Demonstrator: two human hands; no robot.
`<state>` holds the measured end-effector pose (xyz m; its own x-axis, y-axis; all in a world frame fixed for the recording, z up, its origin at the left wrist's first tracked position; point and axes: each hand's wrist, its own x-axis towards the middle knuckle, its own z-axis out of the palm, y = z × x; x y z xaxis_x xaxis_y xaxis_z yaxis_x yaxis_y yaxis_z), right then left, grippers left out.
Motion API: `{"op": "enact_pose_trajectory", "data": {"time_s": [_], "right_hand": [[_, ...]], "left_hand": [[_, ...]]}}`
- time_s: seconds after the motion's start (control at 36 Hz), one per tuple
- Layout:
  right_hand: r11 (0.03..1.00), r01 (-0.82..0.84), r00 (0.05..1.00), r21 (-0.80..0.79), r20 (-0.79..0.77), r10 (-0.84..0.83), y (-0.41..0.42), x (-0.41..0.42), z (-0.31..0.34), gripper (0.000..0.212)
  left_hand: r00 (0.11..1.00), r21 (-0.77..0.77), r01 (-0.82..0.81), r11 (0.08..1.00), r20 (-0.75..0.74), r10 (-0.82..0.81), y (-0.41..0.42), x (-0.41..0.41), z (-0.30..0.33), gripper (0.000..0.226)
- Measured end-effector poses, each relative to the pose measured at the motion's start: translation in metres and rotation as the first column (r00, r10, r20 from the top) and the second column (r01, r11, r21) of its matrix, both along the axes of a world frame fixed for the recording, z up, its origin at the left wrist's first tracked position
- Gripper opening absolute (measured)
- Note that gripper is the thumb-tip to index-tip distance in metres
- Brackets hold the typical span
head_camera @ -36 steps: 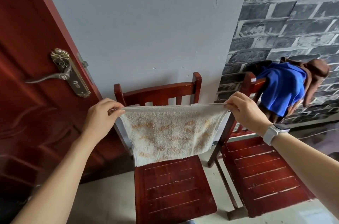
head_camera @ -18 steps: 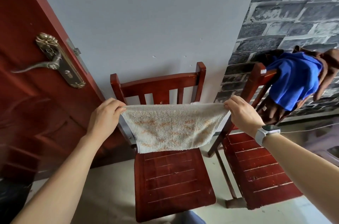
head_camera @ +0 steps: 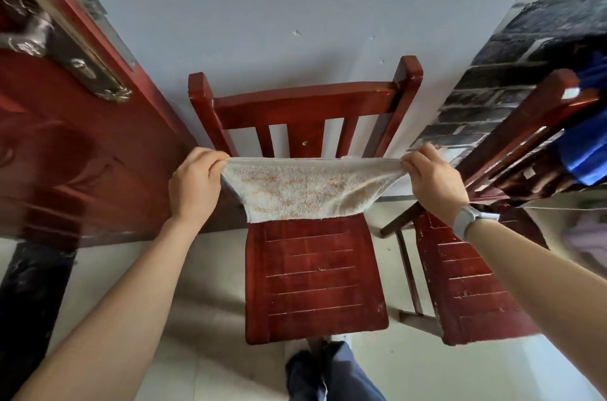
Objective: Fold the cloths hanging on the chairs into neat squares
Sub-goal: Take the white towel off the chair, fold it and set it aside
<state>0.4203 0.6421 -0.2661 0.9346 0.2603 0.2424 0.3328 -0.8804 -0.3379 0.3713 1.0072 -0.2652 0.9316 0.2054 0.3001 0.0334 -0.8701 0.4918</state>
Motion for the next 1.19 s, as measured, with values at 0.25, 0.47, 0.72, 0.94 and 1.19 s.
{"op": "enact_pose_trajectory", "data": {"time_s": [0.25, 0.47, 0.72, 0.94, 1.19], "right_hand": [[0.999, -0.047, 0.995, -0.016, -0.092, 0.045, -0.01, -0.052, -0.069, 0.014], [0.989, -0.1, 0.906, -0.11, -0.42, 0.045, -0.029, -0.142, -0.165, 0.012], [0.937, -0.237, 0.723, -0.255, -0.691, -0.006, -0.044, -0.24, -0.257, 0.024], [0.918, -0.228, 0.565, -0.323, -0.812, -0.146, -0.044, -0.274, -0.279, 0.023], [0.951, 0.291, 0.592, -0.106, -0.761, -0.266, -0.034, -0.237, -0.278, 0.01]], "left_hand": [[0.994, -0.047, 0.071, 0.996, -0.082, -0.074, 0.006, -0.068, -0.08, 0.014], [0.917, -0.041, 0.15, 0.988, -0.367, -0.154, -0.005, -0.158, -0.182, 0.013], [0.663, -0.046, 0.416, 0.908, -0.668, -0.338, -0.023, -0.24, -0.272, 0.018], [0.486, -0.189, 0.323, 0.927, -0.807, -0.334, -0.033, -0.257, -0.296, 0.014], [0.619, -0.328, -0.029, 0.944, -0.748, -0.24, -0.031, -0.208, -0.282, 0.013]]}}
